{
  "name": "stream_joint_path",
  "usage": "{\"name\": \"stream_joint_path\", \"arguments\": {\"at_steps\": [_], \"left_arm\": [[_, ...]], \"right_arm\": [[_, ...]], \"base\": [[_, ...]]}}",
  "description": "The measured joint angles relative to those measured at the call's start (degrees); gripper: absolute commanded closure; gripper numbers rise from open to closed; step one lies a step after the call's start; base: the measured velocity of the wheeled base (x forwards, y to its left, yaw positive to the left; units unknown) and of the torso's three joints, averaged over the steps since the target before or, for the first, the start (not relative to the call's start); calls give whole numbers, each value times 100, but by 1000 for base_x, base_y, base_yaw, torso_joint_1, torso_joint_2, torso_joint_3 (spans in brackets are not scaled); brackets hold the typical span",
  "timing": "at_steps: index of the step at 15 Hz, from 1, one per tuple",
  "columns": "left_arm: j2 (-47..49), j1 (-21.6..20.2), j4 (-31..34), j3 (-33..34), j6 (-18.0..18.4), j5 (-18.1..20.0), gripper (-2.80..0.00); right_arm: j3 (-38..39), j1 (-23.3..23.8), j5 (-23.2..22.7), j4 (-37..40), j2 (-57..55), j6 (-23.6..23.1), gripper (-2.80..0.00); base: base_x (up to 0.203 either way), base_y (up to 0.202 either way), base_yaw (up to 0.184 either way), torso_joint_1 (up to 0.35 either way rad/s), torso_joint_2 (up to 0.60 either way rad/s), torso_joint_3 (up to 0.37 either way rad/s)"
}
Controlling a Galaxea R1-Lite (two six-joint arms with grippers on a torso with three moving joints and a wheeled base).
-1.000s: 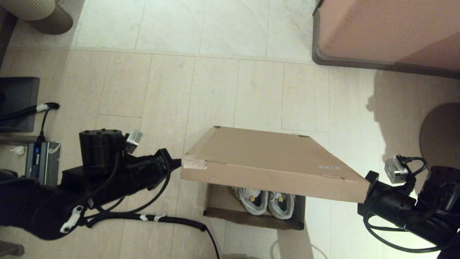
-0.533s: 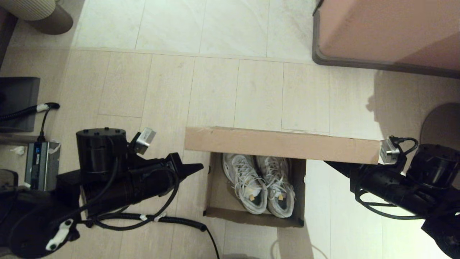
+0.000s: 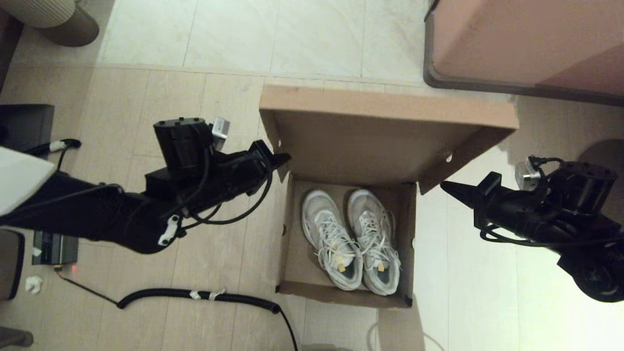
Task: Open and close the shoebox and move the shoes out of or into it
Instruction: Open the shoe box, then close the shoe box
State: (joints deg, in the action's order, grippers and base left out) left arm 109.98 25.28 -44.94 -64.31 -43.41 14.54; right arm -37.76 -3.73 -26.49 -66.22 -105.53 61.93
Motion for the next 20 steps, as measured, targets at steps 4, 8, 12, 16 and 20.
{"name": "stream_joint_path", "arguments": {"at_steps": [4, 8, 12, 16, 20], "left_arm": [[667, -145, -63, -778, 9, -447, 0], [161, -104, -59, -171, 309, -1066, 0], [-1622, -76, 148, 1283, 932, -1306, 0], [-4282, -645, 1219, 2704, 1452, -1490, 0], [-6668, -2063, 2113, 4288, 1936, -1547, 0]], "right_arm": [[-402, 53, 20, 318, -171, -132, 0], [-188, -464, 715, 1233, 240, -1450, 0], [592, -1728, 3452, 1932, 1243, -3877, 0], [1600, -1950, 4402, 2169, 3339, -4975, 0], [2495, -859, 4483, 3348, 5873, -5184, 0]], "base": [[0, 0, 0, 0, 0, 0], [0, 0, 0, 0, 0, 0], [0, 0, 0, 0, 0, 0], [0, 0, 0, 0, 0, 0], [0, 0, 0, 0, 0, 0]]}}
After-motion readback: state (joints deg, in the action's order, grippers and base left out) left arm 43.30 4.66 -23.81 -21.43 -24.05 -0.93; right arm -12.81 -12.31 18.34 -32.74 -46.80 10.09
